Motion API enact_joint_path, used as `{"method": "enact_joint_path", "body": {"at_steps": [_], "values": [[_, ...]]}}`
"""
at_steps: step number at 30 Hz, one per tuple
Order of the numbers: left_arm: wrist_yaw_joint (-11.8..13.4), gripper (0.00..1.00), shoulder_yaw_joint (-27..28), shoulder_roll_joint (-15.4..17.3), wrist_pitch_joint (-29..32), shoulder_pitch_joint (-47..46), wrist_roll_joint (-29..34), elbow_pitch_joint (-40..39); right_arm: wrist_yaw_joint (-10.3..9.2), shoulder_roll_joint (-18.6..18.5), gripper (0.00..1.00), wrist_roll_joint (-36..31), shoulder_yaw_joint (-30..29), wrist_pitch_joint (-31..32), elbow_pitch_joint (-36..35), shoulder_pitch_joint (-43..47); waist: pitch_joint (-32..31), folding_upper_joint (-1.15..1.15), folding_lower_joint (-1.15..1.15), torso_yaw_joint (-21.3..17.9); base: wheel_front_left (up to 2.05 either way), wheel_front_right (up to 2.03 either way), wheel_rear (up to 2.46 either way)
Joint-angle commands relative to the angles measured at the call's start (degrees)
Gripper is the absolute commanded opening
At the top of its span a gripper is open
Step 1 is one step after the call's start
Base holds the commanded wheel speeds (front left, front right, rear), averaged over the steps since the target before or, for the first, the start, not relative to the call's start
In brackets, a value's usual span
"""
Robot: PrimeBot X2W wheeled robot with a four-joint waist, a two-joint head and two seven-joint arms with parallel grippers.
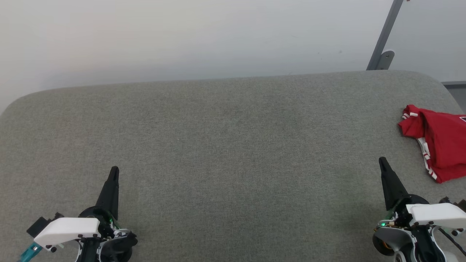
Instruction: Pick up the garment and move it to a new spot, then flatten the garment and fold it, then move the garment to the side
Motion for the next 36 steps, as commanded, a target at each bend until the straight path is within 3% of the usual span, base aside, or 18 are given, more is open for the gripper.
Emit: {"method": "enact_joint_path", "body": {"at_steps": [1,36], "values": [[-0.3,0.0,0.1,0.0,0.1,-0.7,0.0,0.0,-0.02,0.1,0.0,0.2,0.0,0.1,0.1,-0.3,0.0,0.0,0.0,0.0,0.0,0.0,0.0],[-0.3,0.0,0.2,0.0,0.1,-0.7,0.1,0.0,-0.02,0.1,0.0,0.2,0.0,0.1,0.1,-0.3,0.0,0.0,0.0,0.0,0.0,0.0,0.0]]}}
